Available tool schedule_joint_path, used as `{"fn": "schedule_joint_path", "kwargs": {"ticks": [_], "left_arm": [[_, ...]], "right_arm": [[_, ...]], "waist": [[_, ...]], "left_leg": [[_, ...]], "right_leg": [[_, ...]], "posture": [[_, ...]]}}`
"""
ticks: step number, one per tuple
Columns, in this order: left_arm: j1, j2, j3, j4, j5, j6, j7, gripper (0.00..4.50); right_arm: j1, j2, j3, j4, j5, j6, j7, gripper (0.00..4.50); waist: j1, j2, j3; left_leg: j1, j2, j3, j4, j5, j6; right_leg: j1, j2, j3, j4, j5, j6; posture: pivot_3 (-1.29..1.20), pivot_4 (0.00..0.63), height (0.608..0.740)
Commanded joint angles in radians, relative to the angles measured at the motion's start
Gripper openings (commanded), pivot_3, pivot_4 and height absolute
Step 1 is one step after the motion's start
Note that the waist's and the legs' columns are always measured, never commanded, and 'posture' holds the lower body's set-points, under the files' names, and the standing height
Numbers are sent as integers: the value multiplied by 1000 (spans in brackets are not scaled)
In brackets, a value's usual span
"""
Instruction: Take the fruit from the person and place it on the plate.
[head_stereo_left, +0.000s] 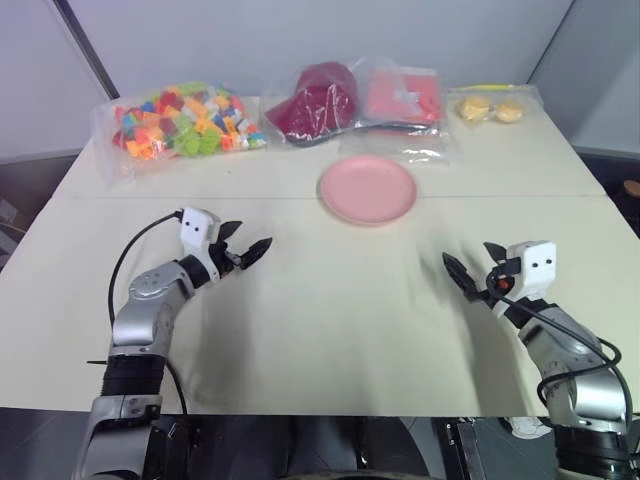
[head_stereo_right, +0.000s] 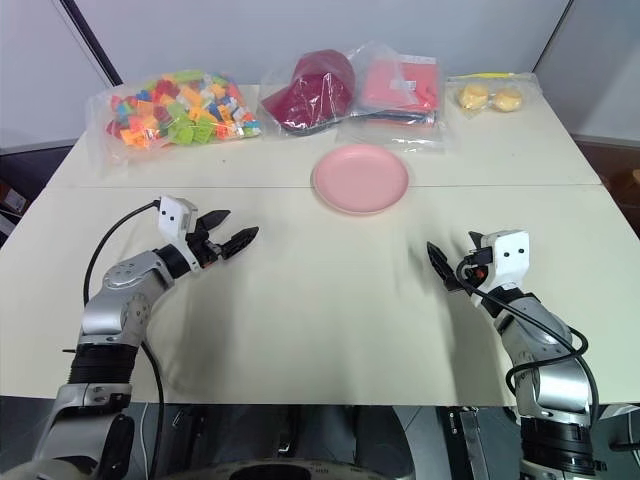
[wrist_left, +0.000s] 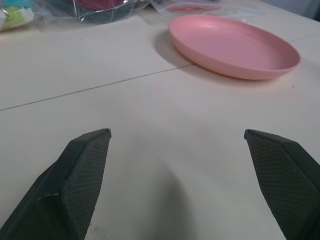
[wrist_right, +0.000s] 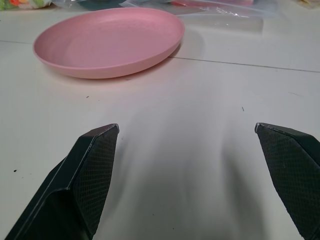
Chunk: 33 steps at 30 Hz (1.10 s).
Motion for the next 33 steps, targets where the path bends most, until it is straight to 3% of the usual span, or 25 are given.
{"fn": "schedule_joint_path", "kwargs": {"ticks": [1, 12, 21, 29, 33], "left_arm": [[-12, 15, -4, -19, 0, -24, -13, 4463], [-16, 20, -2, -18, -6, -25, -34, 4463], [-149, 210, -52, -268, -237, 247, -345, 4463], [-211, 215, -51, -196, -233, 255, -331, 4463], [-197, 202, -57, -187, -231, 253, -309, 4463]], "right_arm": [[-6, 1, -1, -9, -6, -27, -1, 4459], [-3, 7, 3, -8, -13, -30, -7, 4459], [-14, -1, 4, 1, -21, -24, -10, 4459], [-53, 50, -81, -93, 93, 48, -96, 4459], [-22, -34, 64, -208, -208, -72, -157, 4459]], "waist": [[0, 0, 0], [0, 0, 0], [-2, 0, 0], [-4, 2, -1], [-3, 2, -1]], "left_leg": [[0, 0, 0, 0, 0, 0], [0, 0, 0, 0, 0, 0], [0, 0, 0, 0, 0, 0], [1, 1, 0, 0, 0, 0], [1, 0, 0, 0, 0, 0]], "right_leg": [[0, 0, 0, 0, 0, 0], [0, 0, 0, 0, 0, 0], [1, 0, 0, 0, 0, 0], [1, 1, 0, 0, 0, 0], [0, 1, 0, 0, 0, 0]], "posture": [[0, 150, 740], [0, 150, 740], [0, 150, 740], [0, 150, 740], [0, 150, 740]]}}
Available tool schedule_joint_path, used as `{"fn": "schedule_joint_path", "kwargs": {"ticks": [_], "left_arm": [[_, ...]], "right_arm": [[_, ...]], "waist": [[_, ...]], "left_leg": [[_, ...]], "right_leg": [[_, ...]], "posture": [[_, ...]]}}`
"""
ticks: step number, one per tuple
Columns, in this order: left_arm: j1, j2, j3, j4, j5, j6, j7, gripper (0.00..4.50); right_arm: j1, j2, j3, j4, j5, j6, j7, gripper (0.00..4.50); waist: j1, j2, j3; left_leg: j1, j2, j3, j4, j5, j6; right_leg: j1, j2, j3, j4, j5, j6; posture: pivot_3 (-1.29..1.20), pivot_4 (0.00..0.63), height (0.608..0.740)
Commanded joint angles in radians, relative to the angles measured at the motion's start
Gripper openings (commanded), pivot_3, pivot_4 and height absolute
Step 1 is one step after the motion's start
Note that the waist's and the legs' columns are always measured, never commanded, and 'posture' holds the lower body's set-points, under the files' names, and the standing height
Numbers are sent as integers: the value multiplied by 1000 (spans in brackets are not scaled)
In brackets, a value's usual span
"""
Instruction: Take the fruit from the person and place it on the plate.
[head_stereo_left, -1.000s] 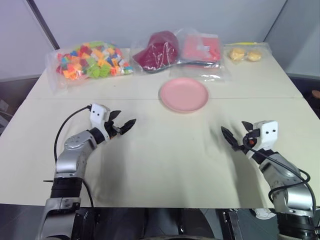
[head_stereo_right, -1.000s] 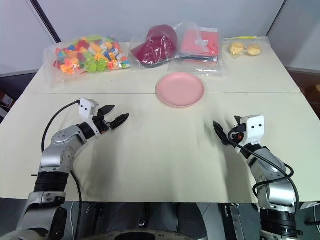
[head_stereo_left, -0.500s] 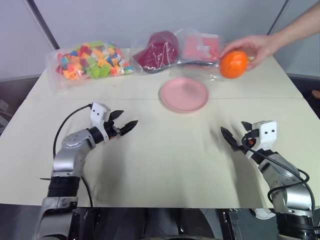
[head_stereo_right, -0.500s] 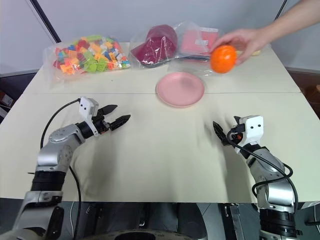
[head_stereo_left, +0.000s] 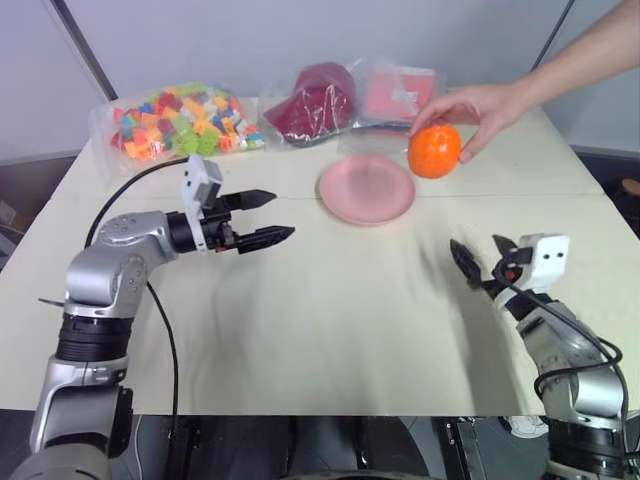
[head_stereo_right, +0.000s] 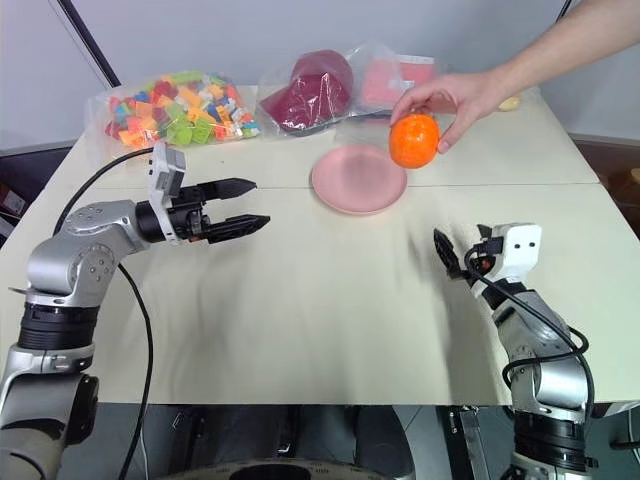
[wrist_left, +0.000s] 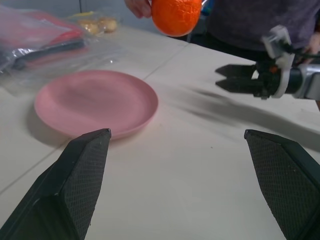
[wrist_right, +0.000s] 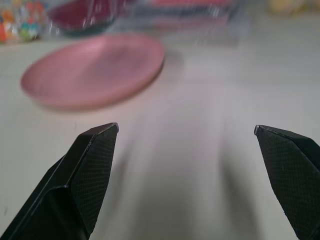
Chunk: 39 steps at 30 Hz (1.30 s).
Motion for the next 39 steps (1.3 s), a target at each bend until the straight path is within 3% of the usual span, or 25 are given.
{"fn": "schedule_joint_path", "kwargs": {"ticks": [1, 7, 10, 12, 17, 30, 39], "left_arm": [[7, -4, 4, -6, 9, -18, 12, 4463], [34, -4, 0, 25, 30, -38, 6, 4463], [18, -1, -11, 42, 27, -28, -12, 4463], [-3, 3, -22, 52, 21, -11, -36, 4463], [-54, 20, -41, 98, 17, 15, -97, 4463], [-29, 5, -16, 62, 1, 28, -71, 4463], [6, 19, -3, 31, -8, 37, -57, 4463]], "right_arm": [[21, -81, 116, -120, -257, -117, -51, 4459], [46, -191, 269, -252, -743, -252, -180, 4459], [33, -252, 349, -294, -1071, -343, -252, 4459], [12, -252, 363, -277, -1151, -364, -290, 4459], [-86, -303, 351, -147, -1240, -444, -338, 4459], [-279, -342, 399, 264, -1218, -549, -378, 4459], [-297, -353, 343, 210, -1216, -519, -410, 4459]], "waist": [[0, 0, 0], [-1, 0, 0], [0, -1, 0], [0, -2, 1], [0, -2, 1], [-8, -2, 1], [-1, -2, 1]], "left_leg": [[0, 0, 0, 0, 0, 0], [0, 0, 0, 0, 2, -3], [0, -2, 0, 1, 2, -4], [0, -2, 0, 0, 2, -4], [0, -1, 0, 1, 2, -4], [-1, 0, 1, 1, 3, -4], [-1, 0, 1, 1, 3, -4]], "right_leg": [[0, 0, 0, 0, 0, 0], [0, 1, 0, 0, 0, 0], [0, 0, 0, 0, 0, 0], [0, 1, 0, 0, 0, 0], [1, 0, 0, 0, 0, 0], [0, 1, 0, 1, 0, 0], [0, 0, 0, 0, 0, 0]], "posture": [[0, 150, 740], [0, 150, 740], [0, 150, 740], [0, 150, 740], [0, 150, 740], [0, 150, 740], [0, 150, 740]]}}
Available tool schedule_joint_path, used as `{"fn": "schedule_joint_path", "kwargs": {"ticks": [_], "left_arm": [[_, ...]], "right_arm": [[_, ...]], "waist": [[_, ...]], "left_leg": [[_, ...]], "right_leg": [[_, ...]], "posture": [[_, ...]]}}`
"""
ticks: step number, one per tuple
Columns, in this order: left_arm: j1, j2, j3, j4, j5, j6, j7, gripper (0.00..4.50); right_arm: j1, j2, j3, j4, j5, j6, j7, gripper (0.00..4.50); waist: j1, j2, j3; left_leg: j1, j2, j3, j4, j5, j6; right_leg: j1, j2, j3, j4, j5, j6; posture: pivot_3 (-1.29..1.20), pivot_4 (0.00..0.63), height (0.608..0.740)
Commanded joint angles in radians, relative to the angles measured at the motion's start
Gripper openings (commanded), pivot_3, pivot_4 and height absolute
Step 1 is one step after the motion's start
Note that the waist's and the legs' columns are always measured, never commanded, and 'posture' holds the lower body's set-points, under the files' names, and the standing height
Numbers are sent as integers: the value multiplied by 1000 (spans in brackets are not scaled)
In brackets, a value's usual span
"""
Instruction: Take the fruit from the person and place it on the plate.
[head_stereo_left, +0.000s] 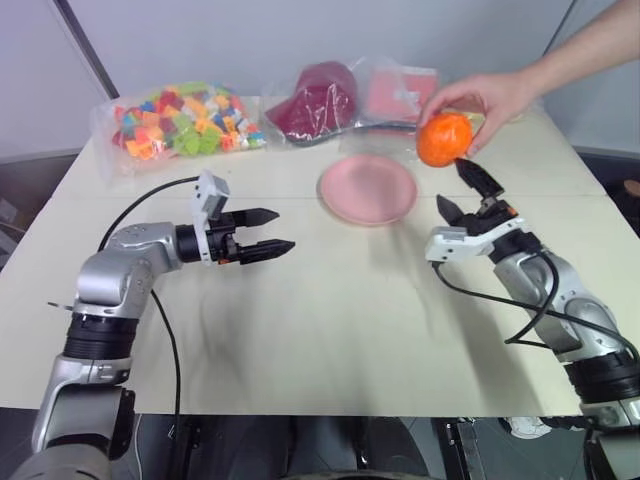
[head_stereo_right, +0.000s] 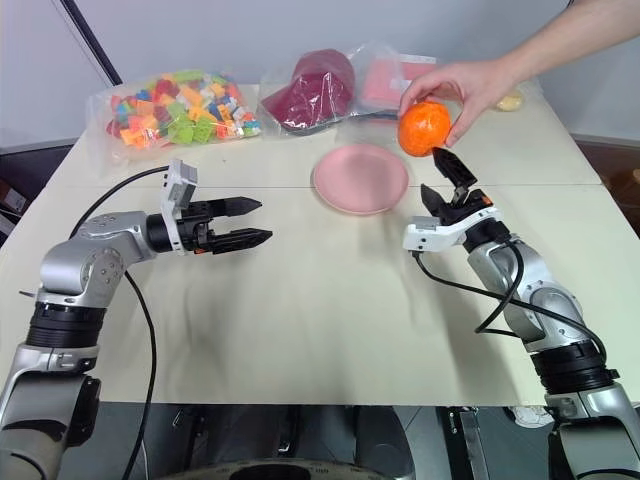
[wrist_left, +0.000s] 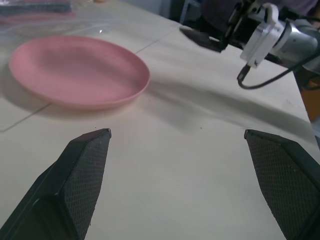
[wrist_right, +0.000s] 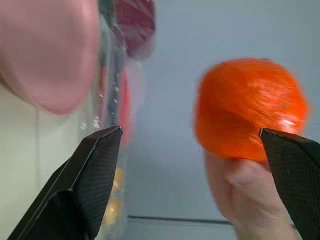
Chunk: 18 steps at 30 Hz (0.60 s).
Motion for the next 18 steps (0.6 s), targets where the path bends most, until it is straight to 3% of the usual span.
{"fn": "schedule_joint_path", "kwargs": {"ticks": [1, 18], "left_arm": [[-1, 8, 33, -42, -20, -4, 10, 4463], [-8, 13, 27, -65, -39, 17, -2, 4463]], "right_arm": [[-8, 4, -43, -85, 0, 16, -36, 4459], [-84, 9, -9, 34, 1, 4, -53, 4459]], "waist": [[0, 0, 0], [-2, 0, 0]], "left_leg": [[0, 0, 0, 0, 0, 0], [0, 0, 0, 0, 0, 0]], "right_leg": [[0, 0, 0, 0, 0, 0], [0, 0, 0, 0, 0, 0]], "posture": [[0, 150, 740], [0, 150, 740]]}}
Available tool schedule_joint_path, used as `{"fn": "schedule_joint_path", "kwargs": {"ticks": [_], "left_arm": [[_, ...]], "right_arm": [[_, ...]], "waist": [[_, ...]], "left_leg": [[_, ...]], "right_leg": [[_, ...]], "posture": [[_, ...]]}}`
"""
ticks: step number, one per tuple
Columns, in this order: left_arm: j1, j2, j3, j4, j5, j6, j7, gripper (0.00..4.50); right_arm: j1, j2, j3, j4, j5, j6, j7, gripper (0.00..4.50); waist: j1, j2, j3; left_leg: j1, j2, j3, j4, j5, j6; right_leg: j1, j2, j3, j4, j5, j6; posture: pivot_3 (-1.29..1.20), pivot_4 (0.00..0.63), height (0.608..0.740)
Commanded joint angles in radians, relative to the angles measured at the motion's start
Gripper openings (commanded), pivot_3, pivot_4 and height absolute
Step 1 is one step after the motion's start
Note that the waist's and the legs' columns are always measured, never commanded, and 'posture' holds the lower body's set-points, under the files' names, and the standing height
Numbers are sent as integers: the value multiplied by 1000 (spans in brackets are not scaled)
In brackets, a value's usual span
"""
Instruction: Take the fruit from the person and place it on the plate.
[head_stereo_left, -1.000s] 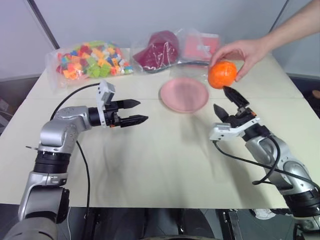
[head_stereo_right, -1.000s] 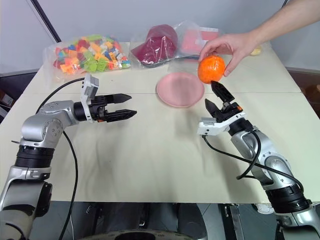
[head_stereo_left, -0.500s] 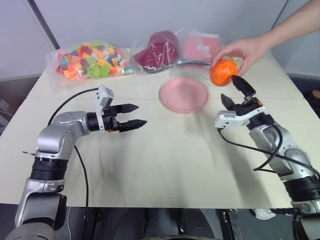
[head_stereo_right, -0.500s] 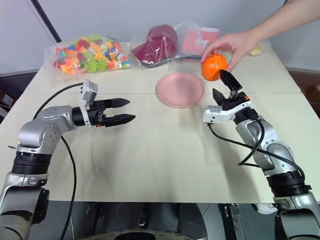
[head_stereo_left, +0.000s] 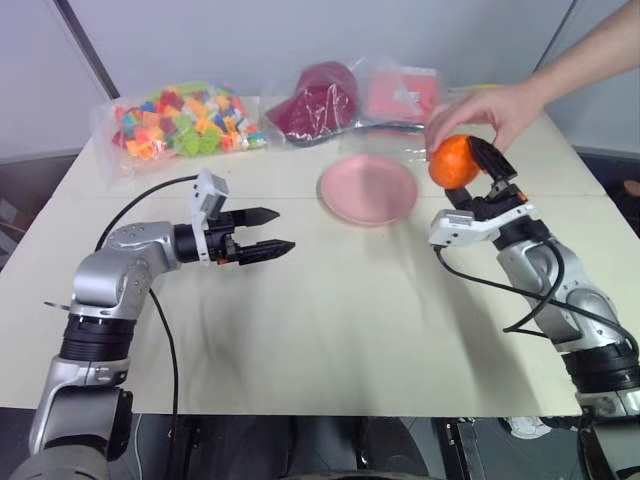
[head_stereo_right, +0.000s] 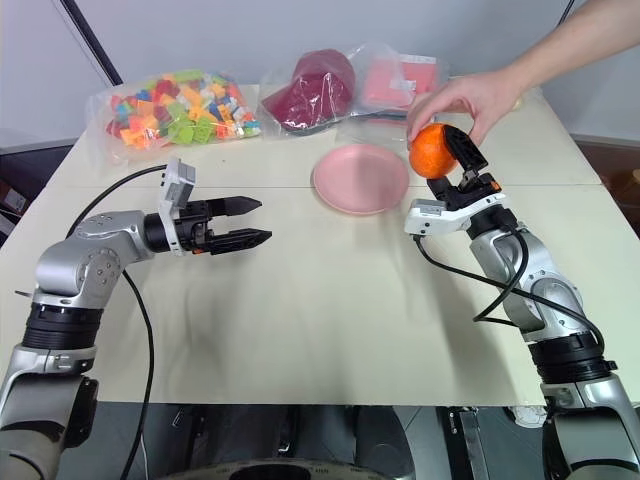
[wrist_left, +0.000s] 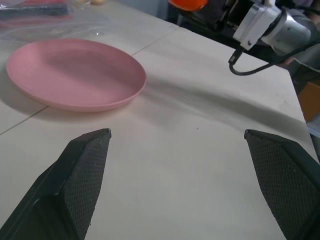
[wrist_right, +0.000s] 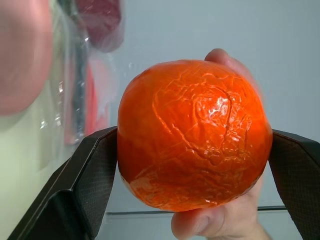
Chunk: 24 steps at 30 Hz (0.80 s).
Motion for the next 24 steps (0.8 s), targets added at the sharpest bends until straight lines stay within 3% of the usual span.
{"fn": "schedule_joint_path", "kwargs": {"ticks": [1, 3, 4, 6, 7, 15, 19, 24], "left_arm": [[-5, 9, 28, -46, -23, 4, 4, 4463], [0, 9, 30, -51, -22, 5, 7, 4463], [2, 8, 30, -52, -22, 6, 8, 4500], [4, 7, 31, -53, -21, 6, 11, 4500], [5, 7, 31, -54, -21, 5, 13, 4500], [-1, 5, 29, -39, -7, -11, 23, 4500], [-45, -13, 34, 57, 33, -64, 61, 4500], [-104, -55, 31, 176, 80, -151, 101, 4500]], "right_arm": [[-26, -10, -9, -15, 4, -4, -18, 4459], [-25, -9, -8, -17, 5, -4, -18, 4459], [-25, -9, -9, -19, 5, -5, -21, 3965], [-26, -8, -12, -22, 8, -6, -25, 3458], [-27, -7, -13, -24, 9, -5, -26, 3411], [-43, 15, -11, -43, 47, -8, 3, 3410], [-118, 152, 33, 18, 272, -49, 132, 3410], [-369, 316, 70, 358, 424, -91, 213, 3410]], "waist": [[0, 0, 0], [-1, 0, 0], [-1, 0, 0], [-1, 0, 0], [-1, 0, 0], [-1, 0, 0], [-15, 0, 0], [-29, 0, 0]], "left_leg": [[0, 0, 0, 0, 0, 0], [0, 0, 0, 0, 0, 0], [0, 0, 0, 0, 0, 0], [0, 0, 0, 0, 0, 0], [0, 0, 0, 0, 0, 0], [0, 0, 0, 0, 0, 0], [0, 1, 0, 0, 0, 0], [0, 1, 0, 0, 1, -1]], "right_leg": [[0, 0, 0, 0, 0, 0], [0, 0, 0, 0, 0, 0], [0, 0, 0, 0, 0, 0], [0, 0, 0, 0, 0, 0], [0, 0, 0, 0, 0, 0], [0, 0, 0, 0, 0, 0], [0, 1, 0, 0, 0, 0], [0, 1, 0, 0, 0, 0]], "posture": [[0, 150, 740], [0, 150, 740], [0, 150, 740], [0, 150, 740], [0, 150, 740], [0, 150, 740], [0, 150, 740], [0, 150, 740]]}}
